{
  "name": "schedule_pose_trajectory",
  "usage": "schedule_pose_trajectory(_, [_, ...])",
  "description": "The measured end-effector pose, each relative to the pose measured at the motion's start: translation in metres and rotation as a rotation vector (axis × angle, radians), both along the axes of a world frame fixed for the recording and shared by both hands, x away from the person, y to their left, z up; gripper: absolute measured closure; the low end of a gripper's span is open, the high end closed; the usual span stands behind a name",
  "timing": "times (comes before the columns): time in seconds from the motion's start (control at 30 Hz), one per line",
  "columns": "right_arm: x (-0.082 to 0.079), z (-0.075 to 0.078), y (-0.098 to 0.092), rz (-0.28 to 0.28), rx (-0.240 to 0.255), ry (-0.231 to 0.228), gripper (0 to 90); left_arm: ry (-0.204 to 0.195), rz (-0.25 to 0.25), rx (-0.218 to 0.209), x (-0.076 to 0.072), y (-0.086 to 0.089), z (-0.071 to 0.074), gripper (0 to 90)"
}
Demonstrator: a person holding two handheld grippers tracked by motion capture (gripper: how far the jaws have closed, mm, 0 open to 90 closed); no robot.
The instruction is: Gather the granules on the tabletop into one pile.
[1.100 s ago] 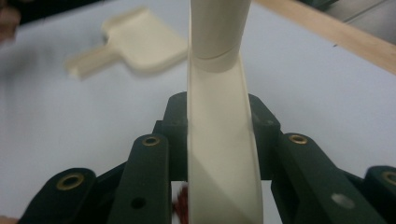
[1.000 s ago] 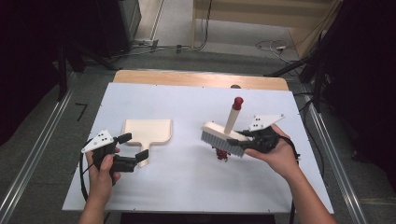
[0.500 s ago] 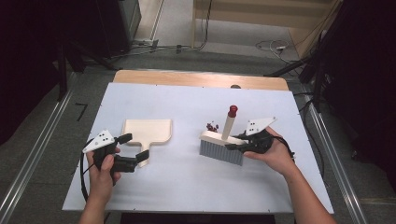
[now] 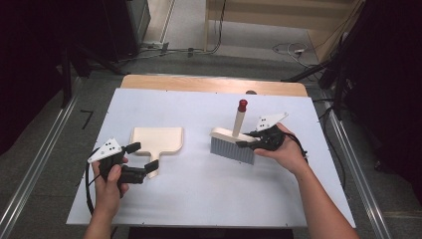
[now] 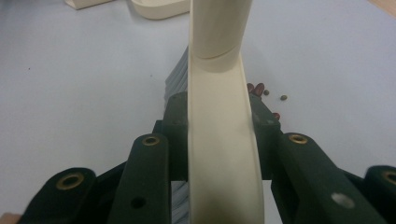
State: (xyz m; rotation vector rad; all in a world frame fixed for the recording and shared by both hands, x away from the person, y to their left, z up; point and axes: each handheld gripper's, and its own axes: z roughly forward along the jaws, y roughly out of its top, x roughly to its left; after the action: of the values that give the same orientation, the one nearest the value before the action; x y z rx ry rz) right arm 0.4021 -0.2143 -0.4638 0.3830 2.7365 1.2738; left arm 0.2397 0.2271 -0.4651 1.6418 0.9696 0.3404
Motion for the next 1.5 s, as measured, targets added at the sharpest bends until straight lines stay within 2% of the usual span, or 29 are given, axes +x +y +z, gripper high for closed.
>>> schedule_pose_trajectory(0.17, [0.005, 0.000, 0.002, -0.007, 0.004, 0.002, 65.2, 0.002, 0.001, -0.002, 0.000, 0.000, 0.000, 0.0])
schedule_pose_trajectory(0.67, [0.016, 0.006, 0.008, -0.027, -0.008, -0.033, 65.2, 0.003, -0.003, 0.001, 0.001, 0.000, 0.000, 0.0])
schedule_pose_trajectory(0.8, [0.016, 0.009, 0.009, -0.025, -0.011, -0.046, 65.2, 0.006, -0.008, 0.002, 0.001, -0.001, -0.001, 0.0])
schedule_pose_trajectory(0.93, [0.015, 0.010, 0.008, -0.023, -0.016, -0.040, 65.2, 0.006, -0.008, 0.003, 0.001, -0.001, -0.001, 0.0])
schedule_pose_trajectory(1.2, [0.003, 0.026, 0.003, -0.025, 0.025, -0.055, 65.3, 0.008, -0.010, 0.005, 0.001, -0.001, -0.001, 0.0])
schedule_pose_trajectory(1.27, [-0.002, 0.033, -0.001, -0.050, 0.050, -0.070, 65.3, 0.008, -0.009, 0.003, 0.001, -0.001, -0.001, 0.0])
schedule_pose_trajectory(1.37, [-0.012, 0.041, -0.012, -0.127, 0.097, -0.096, 65.3, 0.008, -0.007, 0.001, 0.001, 0.000, -0.001, 0.0])
schedule_pose_trajectory(1.43, [-0.019, 0.044, -0.020, -0.221, 0.111, -0.117, 65.3, 0.007, -0.007, 0.000, 0.001, 0.000, -0.001, 0.0])
schedule_pose_trajectory(1.5, [-0.026, 0.043, -0.027, -0.361, 0.091, -0.134, 65.2, 0.007, -0.008, -0.001, 0.001, 0.000, -0.001, 0.0])
